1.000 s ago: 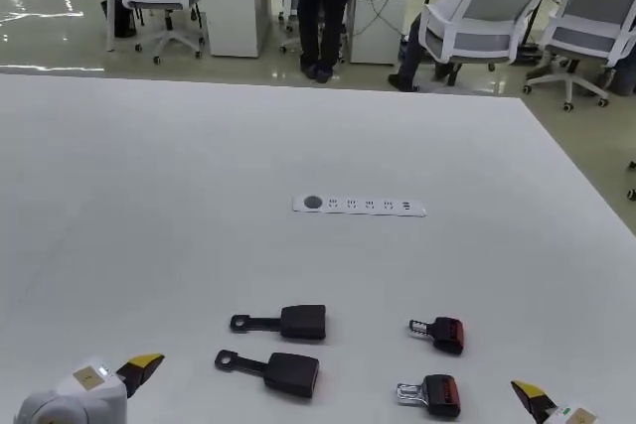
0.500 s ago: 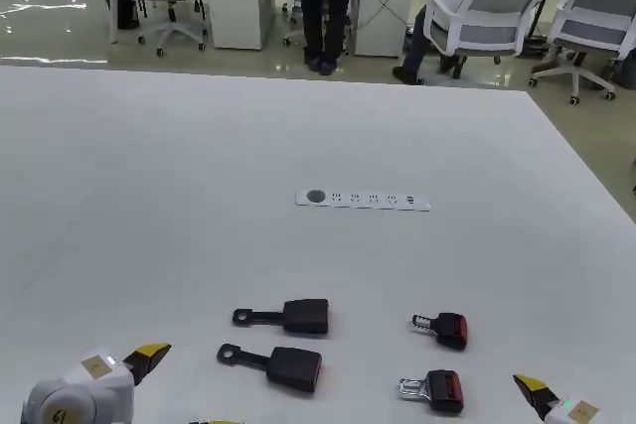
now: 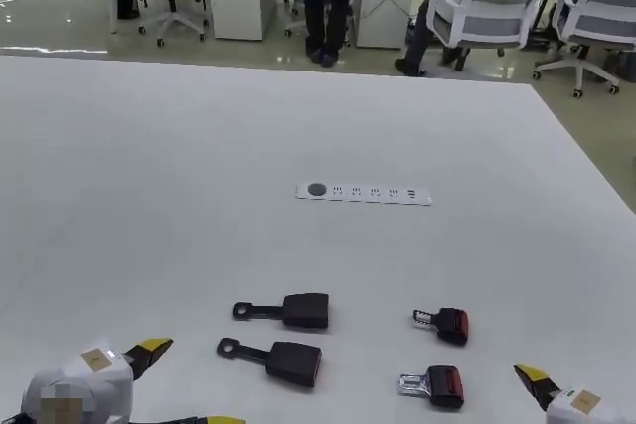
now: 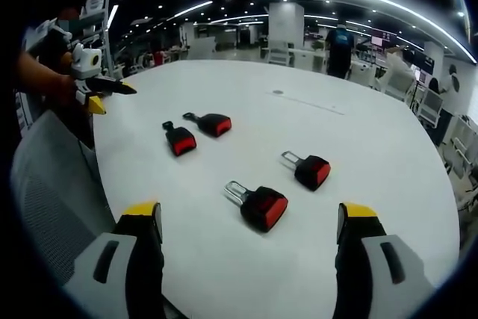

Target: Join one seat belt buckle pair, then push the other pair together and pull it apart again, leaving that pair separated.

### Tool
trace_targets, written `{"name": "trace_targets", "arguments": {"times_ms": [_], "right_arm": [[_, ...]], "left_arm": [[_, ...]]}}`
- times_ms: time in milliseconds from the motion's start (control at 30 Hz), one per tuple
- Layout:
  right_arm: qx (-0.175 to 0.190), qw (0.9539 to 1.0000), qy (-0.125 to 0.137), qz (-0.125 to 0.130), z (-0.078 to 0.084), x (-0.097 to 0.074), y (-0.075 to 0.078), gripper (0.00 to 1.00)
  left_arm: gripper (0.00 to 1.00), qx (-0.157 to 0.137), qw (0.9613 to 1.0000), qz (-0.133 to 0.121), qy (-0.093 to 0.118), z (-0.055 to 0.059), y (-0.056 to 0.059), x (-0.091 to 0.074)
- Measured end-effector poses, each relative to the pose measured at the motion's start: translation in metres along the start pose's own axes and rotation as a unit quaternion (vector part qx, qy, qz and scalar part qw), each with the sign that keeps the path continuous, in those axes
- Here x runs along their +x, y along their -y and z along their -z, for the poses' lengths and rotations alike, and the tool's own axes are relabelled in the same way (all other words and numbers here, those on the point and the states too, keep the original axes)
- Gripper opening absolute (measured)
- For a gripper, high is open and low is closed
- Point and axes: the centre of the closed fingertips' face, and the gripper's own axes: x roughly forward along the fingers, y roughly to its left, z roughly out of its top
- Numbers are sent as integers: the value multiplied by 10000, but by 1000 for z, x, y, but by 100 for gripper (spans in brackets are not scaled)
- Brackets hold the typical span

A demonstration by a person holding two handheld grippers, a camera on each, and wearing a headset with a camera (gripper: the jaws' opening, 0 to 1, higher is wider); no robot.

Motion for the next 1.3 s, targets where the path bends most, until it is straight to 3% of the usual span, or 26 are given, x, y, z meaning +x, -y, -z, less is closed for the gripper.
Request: {"name": "trace_targets", "arguments": {"times_ms": [333,533,767,900,1300], "right_arm": [[2,9999,-63,-145,-3,4,6,96],[18,9994,-111,-320,-2,9,8,96],[-45,9989,-168,-447,-3,14,13,96],[-82,9983,-229,-537,-1,17,19,95],[-197,9959,-378,-799,-4,26,21,96]], "left_arm": [[92,92,9998,162,-88,-2,0,7],[91,299,9989,273,-222,-2,-2,14],[89,440,9978,394,-299,-9,-5,22],[88,492,9973,436,-313,-15,1,29],[86,770,9935,662,-517,-6,-8,41]]}}
